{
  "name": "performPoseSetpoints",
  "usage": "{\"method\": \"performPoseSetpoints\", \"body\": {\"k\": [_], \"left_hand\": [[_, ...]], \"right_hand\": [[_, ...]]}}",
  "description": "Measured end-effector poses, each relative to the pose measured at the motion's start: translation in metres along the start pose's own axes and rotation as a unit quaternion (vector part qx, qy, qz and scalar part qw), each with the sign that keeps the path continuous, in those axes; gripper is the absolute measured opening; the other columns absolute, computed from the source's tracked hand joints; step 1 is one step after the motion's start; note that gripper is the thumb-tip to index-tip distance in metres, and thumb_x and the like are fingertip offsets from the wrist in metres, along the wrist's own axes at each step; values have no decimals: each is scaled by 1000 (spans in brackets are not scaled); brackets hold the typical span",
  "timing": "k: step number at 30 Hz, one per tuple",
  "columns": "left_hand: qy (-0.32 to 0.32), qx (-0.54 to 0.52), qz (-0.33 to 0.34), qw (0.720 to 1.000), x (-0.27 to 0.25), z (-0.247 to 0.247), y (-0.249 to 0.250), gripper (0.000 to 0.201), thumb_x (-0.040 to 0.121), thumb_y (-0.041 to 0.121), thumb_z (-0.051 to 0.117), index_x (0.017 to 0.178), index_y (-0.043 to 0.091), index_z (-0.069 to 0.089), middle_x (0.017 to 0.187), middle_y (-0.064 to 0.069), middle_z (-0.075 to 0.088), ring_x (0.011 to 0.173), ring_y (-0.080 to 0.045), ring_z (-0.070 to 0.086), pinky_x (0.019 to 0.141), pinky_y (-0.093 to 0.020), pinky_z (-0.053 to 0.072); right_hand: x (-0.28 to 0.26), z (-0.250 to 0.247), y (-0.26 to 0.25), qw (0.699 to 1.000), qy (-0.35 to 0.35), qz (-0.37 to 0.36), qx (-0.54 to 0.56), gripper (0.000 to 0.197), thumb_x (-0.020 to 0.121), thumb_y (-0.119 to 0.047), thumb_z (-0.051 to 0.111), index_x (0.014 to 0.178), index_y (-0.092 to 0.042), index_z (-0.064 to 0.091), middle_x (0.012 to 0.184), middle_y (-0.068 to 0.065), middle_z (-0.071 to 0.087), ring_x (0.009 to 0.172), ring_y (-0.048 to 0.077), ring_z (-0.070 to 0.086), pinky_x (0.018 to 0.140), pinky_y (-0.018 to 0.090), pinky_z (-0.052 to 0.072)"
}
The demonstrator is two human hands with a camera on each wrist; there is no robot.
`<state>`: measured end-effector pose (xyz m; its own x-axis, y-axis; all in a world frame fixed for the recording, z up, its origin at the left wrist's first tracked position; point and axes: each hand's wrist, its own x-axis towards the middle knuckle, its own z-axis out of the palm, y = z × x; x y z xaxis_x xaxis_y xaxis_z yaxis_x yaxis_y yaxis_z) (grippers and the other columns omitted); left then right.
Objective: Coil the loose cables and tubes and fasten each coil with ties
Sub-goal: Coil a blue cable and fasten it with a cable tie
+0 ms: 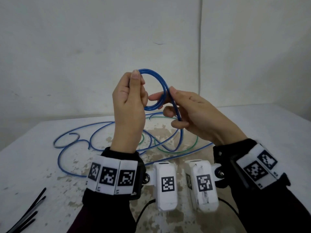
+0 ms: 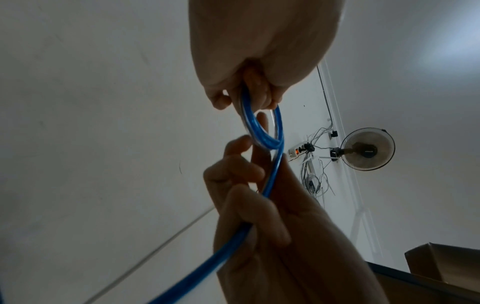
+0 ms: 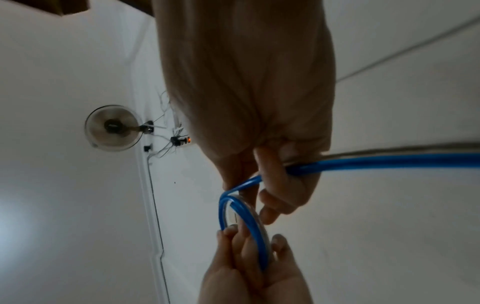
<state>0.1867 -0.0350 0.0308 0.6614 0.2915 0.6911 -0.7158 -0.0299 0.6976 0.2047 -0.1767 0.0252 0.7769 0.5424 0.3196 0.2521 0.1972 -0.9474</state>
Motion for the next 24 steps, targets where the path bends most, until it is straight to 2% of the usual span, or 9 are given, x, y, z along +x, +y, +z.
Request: {"method": "performPoseSetpoints", "body": {"k": [2, 5, 7, 9, 11, 16, 18, 21, 24], "left_hand": [[0, -4, -9, 1000, -1, 2, 1, 32, 104, 18, 34, 73, 12, 42, 51, 12, 32, 45, -4, 26, 47, -16, 26], [-43, -64, -69, 995, -1, 4, 5, 33, 104, 16, 31, 72, 11, 39, 52, 7, 27, 43, -8, 23, 48, -17, 28], [-104, -86, -122, 983, 1, 3, 7, 35, 102, 17, 30, 70, 10, 40, 52, 2, 25, 42, -12, 26, 48, -23, 28], [-155, -66, -147, 975, 2, 0, 7, 34, 101, 15, 32, 69, 9, 42, 57, -5, 23, 42, -14, 28, 46, -24, 28], [-186, -31, -133, 973, 1, -2, 5, 30, 102, 12, 34, 74, 7, 43, 65, -10, 21, 46, -12, 29, 44, -22, 30], [-160, 62, -38, 984, -4, 1, 0, 30, 103, 13, 36, 74, 8, 41, 55, 3, 29, 48, -14, 26, 43, -20, 29], [-173, 76, -37, 981, -5, 1, 0, 27, 103, 14, 38, 79, 5, 46, 52, 6, 31, 46, -15, 30, 44, -22, 32], [-243, 90, -77, 963, -3, -6, 0, 25, 100, 16, 44, 83, 0, 51, 53, 4, 33, 42, -17, 36, 46, -23, 35], [-236, 111, -62, 963, -1, -10, 0, 29, 100, 19, 47, 73, 7, 48, 51, 8, 31, 43, -12, 31, 45, -19, 29]], "right_hand": [[2, 2, 4, 1000, -13, 3, 18, 41, 102, -31, 32, 91, -16, 68, 96, -1, 60, 73, 10, 48, 51, 19, 35], [6, 0, 6, 999, -22, -23, 42, 42, 104, -30, 26, 74, -17, 54, 87, 0, 59, 85, 12, 56, 71, 24, 46], [7, -4, 4, 997, -11, -28, 72, 42, 104, -29, 26, 69, -16, 46, 73, -1, 56, 78, 13, 55, 80, 26, 46], [6, -9, 1, 998, 10, -40, 51, 41, 104, -27, 28, 68, -16, 43, 62, -6, 47, 66, 11, 49, 81, 29, 41], [5, -11, 1, 997, 42, -53, -41, 40, 104, -28, 31, 67, -16, 42, 59, -8, 38, 65, 16, 42, 80, 32, 37], [7, -3, -1, 990, 87, -60, -92, 42, 104, -30, 31, 66, -16, 42, 53, -9, 36, 61, 15, 45, 84, 43, 48], [6, -3, -3, 990, 89, -58, -94, 42, 104, -30, 32, 65, -15, 41, 53, -7, 36, 60, 15, 43, 81, 39, 51], [3, -2, -4, 985, 83, -53, -140, 43, 103, -30, 34, 64, -14, 40, 61, 5, 35, 62, 20, 37, 66, 24, 46], [3, 1, -2, 987, 76, -49, -130, 43, 102, -29, 36, 64, -12, 46, 59, 3, 38, 63, 22, 39, 70, 28, 49]]}}
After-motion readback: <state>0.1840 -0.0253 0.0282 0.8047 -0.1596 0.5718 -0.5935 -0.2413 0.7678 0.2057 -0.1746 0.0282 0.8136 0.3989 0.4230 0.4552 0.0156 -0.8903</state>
